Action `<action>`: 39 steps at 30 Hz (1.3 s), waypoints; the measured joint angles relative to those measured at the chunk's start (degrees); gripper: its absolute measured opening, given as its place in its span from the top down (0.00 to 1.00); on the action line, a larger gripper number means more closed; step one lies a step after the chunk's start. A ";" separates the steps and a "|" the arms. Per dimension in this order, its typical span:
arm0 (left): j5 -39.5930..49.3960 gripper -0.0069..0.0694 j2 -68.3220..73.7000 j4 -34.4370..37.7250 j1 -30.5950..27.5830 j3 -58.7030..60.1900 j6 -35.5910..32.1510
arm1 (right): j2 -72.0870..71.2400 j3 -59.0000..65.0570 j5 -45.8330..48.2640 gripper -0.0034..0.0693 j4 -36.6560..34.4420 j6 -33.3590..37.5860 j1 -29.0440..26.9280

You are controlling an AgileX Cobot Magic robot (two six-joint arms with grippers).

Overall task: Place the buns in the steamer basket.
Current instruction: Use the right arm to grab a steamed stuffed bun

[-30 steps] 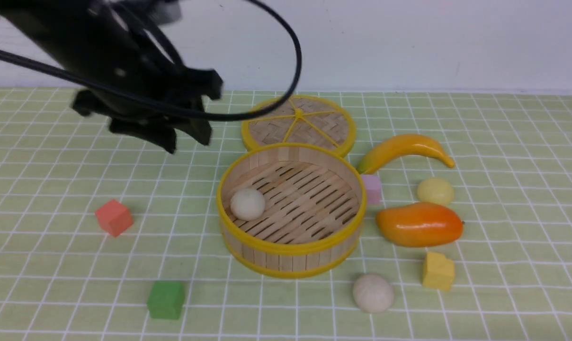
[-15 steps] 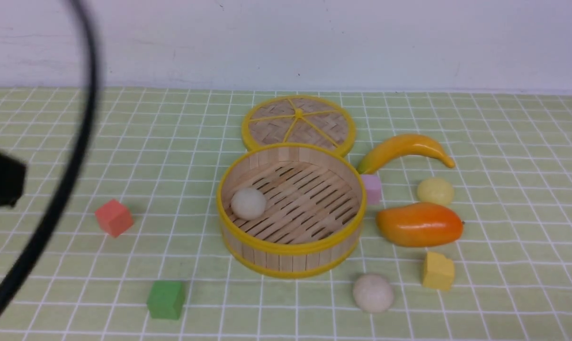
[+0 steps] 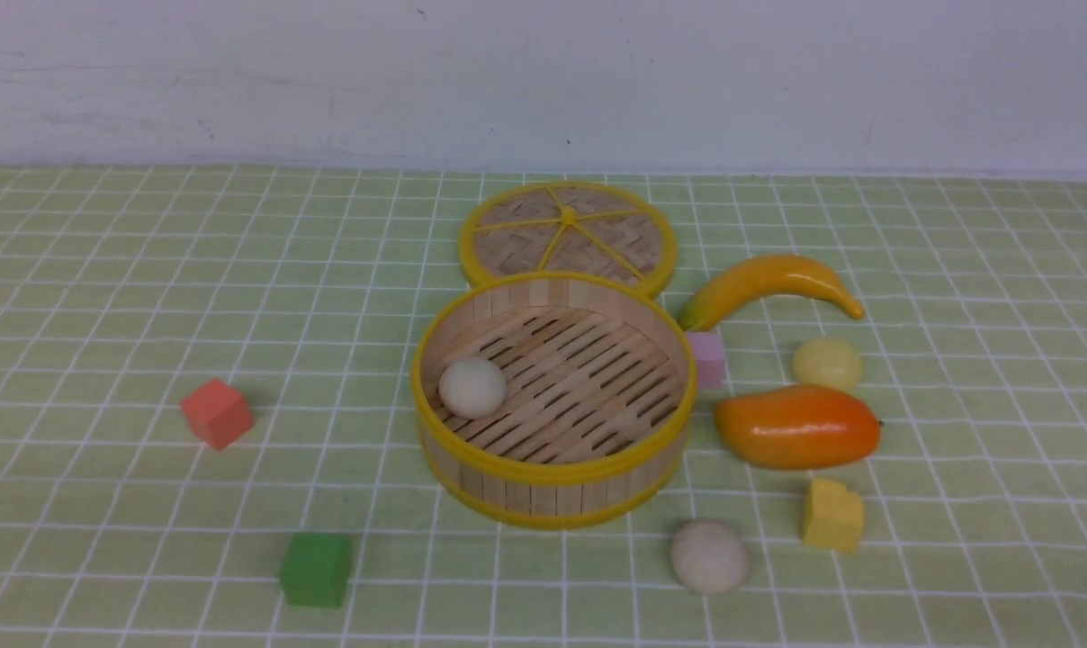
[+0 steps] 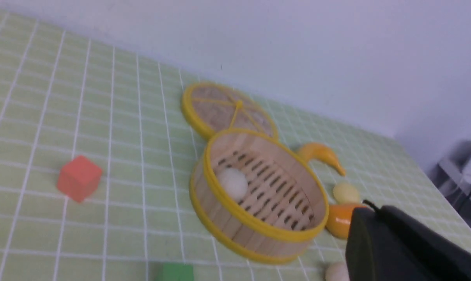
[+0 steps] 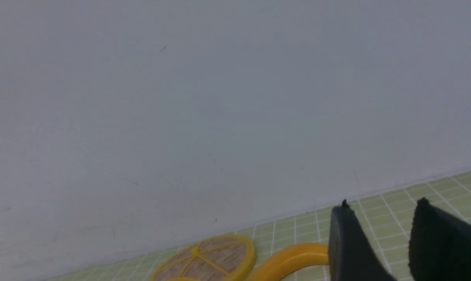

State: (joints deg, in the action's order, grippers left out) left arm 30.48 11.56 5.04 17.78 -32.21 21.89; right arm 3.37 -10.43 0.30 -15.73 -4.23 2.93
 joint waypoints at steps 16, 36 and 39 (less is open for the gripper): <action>-3.34 0.93 -0.02 -0.56 0.00 2.94 0.12 | 36.71 -21.73 15.21 0.62 0.74 0.75 1.74; -4.90 0.92 -0.35 -4.05 0.00 7.24 0.19 | 59.20 -35.66 23.85 0.62 -1.60 9.94 23.87; -5.43 0.92 -2.41 -4.14 0.00 10.68 0.23 | 62.32 -39.35 28.59 0.62 -1.73 13.51 23.87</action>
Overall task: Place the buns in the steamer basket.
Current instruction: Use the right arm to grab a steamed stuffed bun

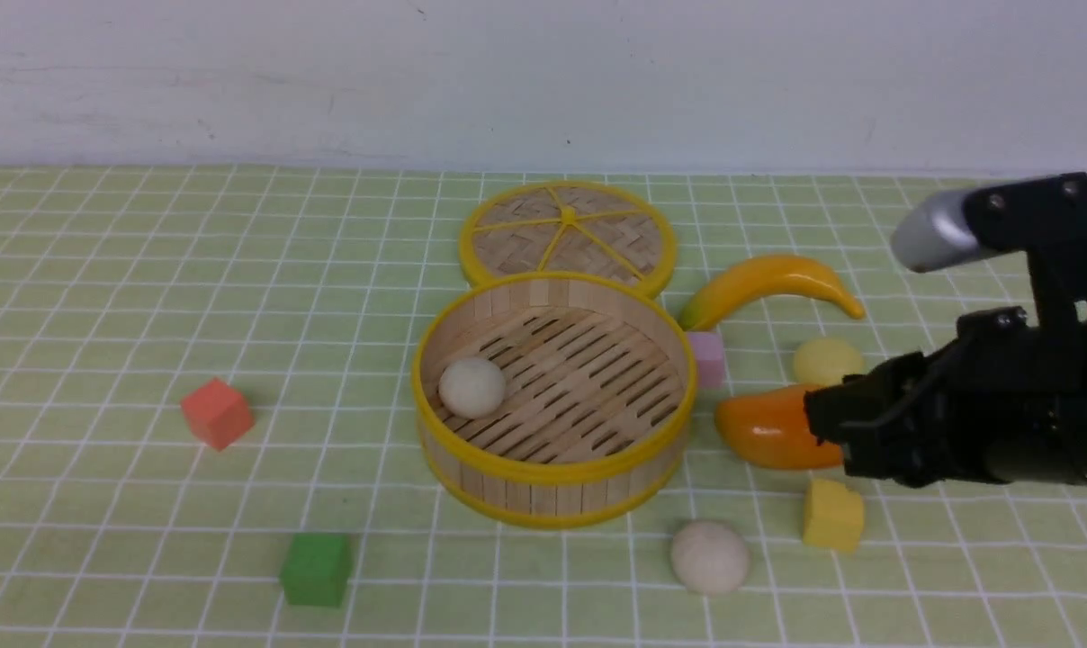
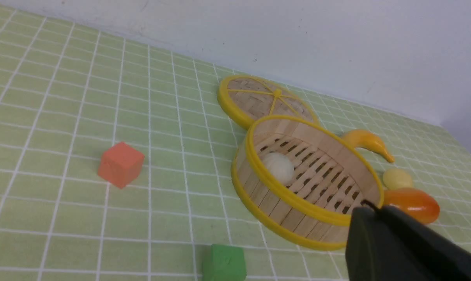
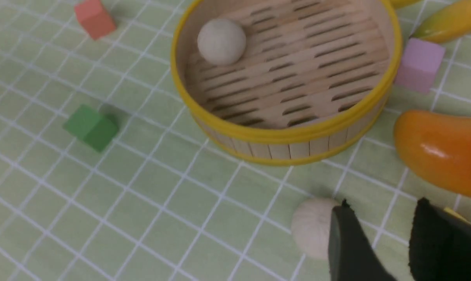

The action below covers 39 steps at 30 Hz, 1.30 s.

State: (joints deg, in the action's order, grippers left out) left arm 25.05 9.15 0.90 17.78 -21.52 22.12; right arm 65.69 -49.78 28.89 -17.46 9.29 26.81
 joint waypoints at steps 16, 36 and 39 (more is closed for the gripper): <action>0.00 0.90 -9.73 0.64 -12.66 19.00 0.02 | 21.04 -18.83 25.20 0.60 3.57 1.88 0.48; -3.79 0.88 -9.72 0.06 -12.71 23.11 0.07 | 37.34 -20.52 14.41 0.60 9.49 -1.18 4.59; -3.79 0.88 -9.72 0.13 -12.71 23.11 0.07 | 37.88 -20.63 14.17 0.60 9.82 -1.18 4.59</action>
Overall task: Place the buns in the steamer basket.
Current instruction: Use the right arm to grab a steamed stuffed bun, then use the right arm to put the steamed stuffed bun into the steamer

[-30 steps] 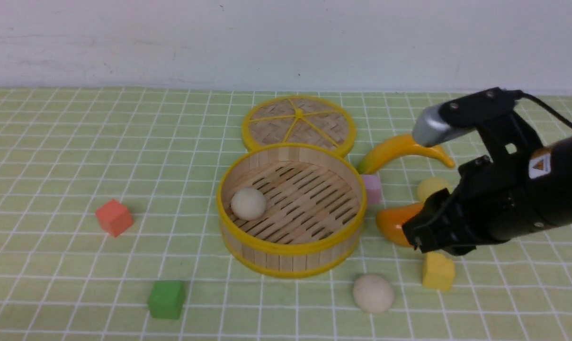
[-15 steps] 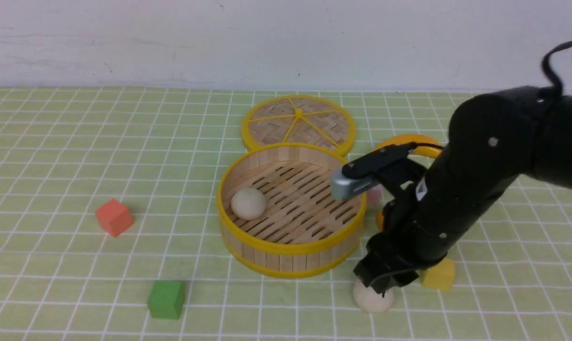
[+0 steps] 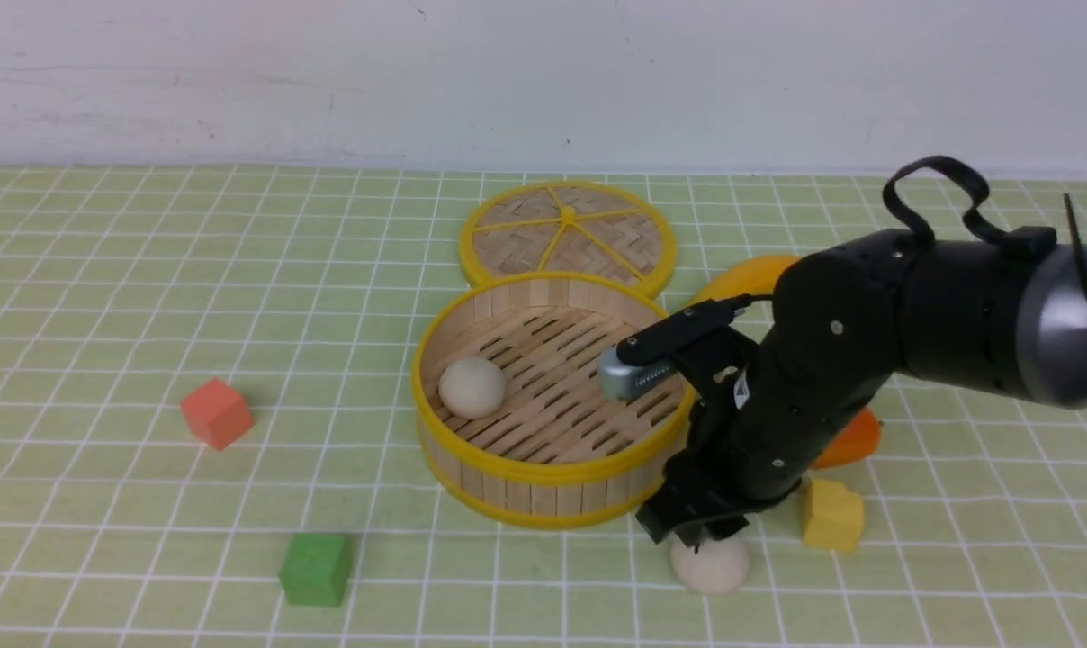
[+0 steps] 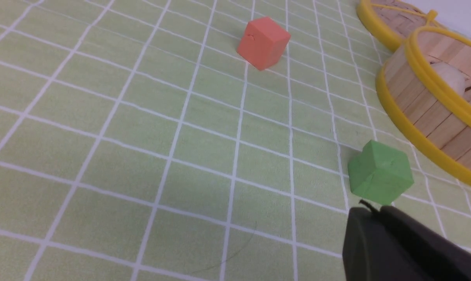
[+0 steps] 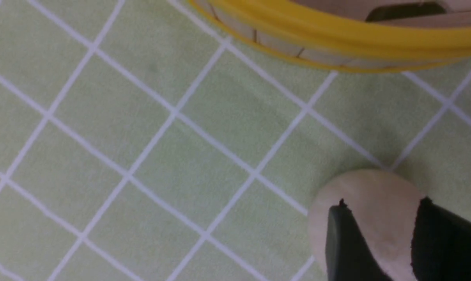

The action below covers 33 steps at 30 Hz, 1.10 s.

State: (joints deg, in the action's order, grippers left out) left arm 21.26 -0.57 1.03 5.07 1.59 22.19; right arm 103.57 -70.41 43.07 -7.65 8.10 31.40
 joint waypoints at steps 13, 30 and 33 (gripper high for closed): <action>-0.02 0.87 0.00 0.00 0.00 0.00 0.00 | 2.22 0.00 1.47 0.63 3.94 -4.46 0.00; -0.02 0.85 0.00 0.00 0.00 0.00 0.00 | 0.51 -4.87 7.78 0.95 2.50 -4.51 0.00; 0.03 0.84 0.00 0.00 0.00 0.00 0.00 | -0.09 -10.51 10.03 0.95 1.99 -4.51 0.00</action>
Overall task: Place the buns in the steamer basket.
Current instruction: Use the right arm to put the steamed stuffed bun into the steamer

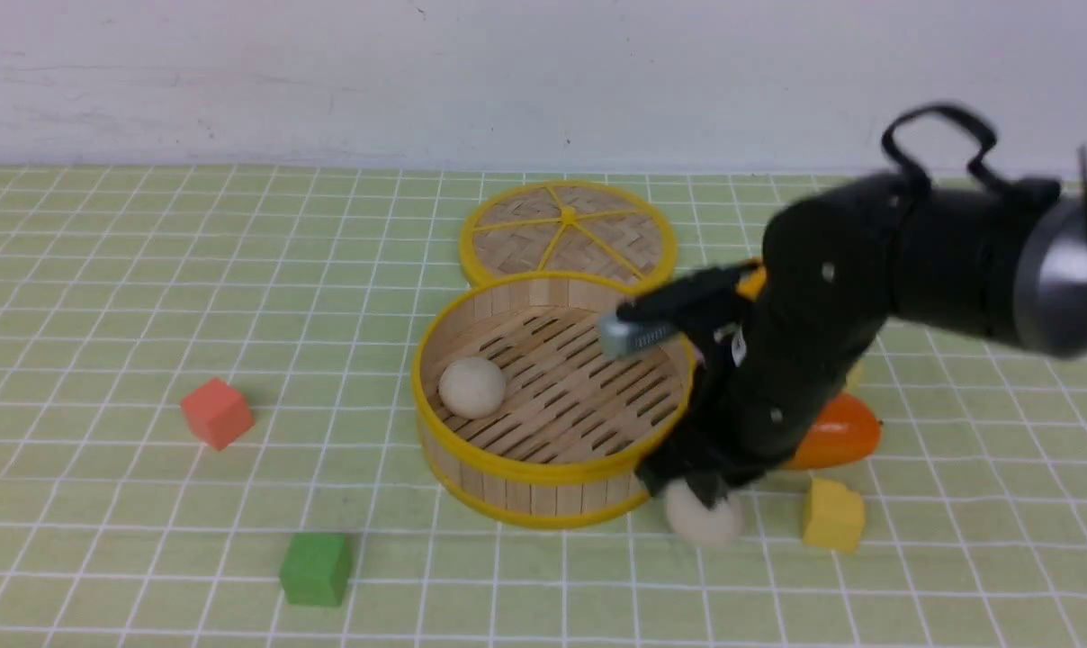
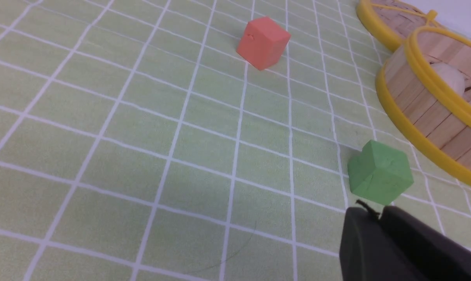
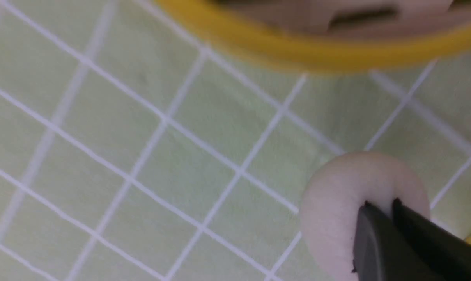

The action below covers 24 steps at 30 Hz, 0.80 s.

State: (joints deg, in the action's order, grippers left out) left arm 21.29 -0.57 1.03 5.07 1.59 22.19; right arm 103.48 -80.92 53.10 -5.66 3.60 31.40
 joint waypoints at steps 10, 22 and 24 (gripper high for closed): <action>0.00 0.83 0.00 0.00 0.00 0.00 0.00 | 1.46 -10.07 -10.15 0.95 -2.41 -0.06 0.00; 0.00 0.81 0.00 0.00 0.00 0.00 0.00 | 12.45 -10.01 -14.25 0.86 0.14 -3.60 0.00; 0.00 0.81 0.00 0.00 0.00 0.00 0.00 | 12.38 -10.01 -14.50 0.79 1.46 -5.60 0.00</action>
State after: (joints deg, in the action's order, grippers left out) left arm 21.29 -0.57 1.03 5.07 1.59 22.19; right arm 115.85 -90.93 38.60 -4.20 -2.00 31.40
